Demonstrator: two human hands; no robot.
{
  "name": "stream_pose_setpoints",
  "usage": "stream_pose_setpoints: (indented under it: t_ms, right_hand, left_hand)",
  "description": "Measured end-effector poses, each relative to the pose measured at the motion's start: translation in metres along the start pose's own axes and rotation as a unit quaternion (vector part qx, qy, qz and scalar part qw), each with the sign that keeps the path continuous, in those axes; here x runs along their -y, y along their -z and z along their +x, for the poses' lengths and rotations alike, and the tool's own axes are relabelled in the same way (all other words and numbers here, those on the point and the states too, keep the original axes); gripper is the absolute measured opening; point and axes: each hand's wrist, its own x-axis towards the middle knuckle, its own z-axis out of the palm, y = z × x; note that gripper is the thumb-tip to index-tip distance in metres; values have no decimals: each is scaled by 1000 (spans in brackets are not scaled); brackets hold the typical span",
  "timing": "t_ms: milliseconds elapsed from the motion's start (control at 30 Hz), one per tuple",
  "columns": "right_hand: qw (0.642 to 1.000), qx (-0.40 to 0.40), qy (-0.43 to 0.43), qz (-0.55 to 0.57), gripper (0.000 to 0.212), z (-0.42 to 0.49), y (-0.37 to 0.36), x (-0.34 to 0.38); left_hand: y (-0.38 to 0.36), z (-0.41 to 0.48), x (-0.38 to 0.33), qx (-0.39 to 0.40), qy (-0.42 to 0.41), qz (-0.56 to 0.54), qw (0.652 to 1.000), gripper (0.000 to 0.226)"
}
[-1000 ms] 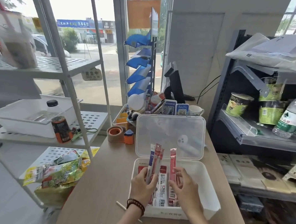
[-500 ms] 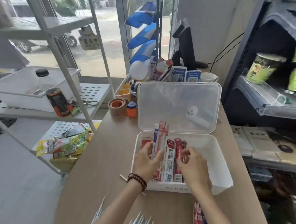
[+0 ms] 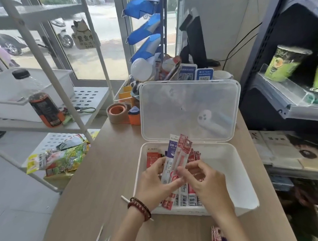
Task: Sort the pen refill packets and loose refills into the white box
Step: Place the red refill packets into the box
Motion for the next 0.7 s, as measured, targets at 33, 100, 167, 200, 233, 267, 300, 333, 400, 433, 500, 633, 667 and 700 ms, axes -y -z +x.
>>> stream_pose_setpoints:
  t_ms: [33,100,167,200,233,267,300,333,400,433,500,633,667,700]
  right_hand:
    - [1000,-1,-6,11,25,1,0,0]
    - [999,9,-21,27,21,2,1,-1]
    - [999,28,-34,26,19,2,1,-2]
    - [999,31,-38,22,19,2,1,-3]
    - [999,27,-39,18,19,3,0,-4]
    - [999,14,-37,14,20,3,0,-5]
    - [999,-2,-34,10,20,4,0,-6]
    - [999,-16,-30,9,21,3,0,-6]
    - [999,-35,-31,21,25,2,0,-7]
    - [998,-41,-36,35,27,1,0,-6]
    - [996,-47,-48,66,31,-1,2,-7]
    - [988,-78,-67,116,26,0,6,-7]
    - [988,-92,-60,106,24,0,6,-5]
    - [990,-102,-47,84,21,0,5,-4]
  left_hand:
    - [0,0,1,6,2,-1,1000,61]
    - [0,0,1,14,1,0,1000,46]
    - [0,0,0,22,3,0,1000,42]
    - [-1,1,0,27,4,-5,1000,42]
    - [-1,2,0,29,3,-12,1000,41]
    - [-1,3,1,28,5,-16,999,41]
    - [-2,4,1,24,7,-22,999,42]
    - [-1,5,3,18,10,-28,999,45]
    - [-2,5,6,4,13,-32,999,49]
    - [-2,4,7,-3,16,-28,999,47]
    - [-3,3,6,-21,23,-23,999,34]
    - [-2,1,-3,-49,38,-28,998,21]
    - [-1,1,-4,-51,41,-29,997,20]
    - [-1,1,-5,-50,44,-31,997,20]
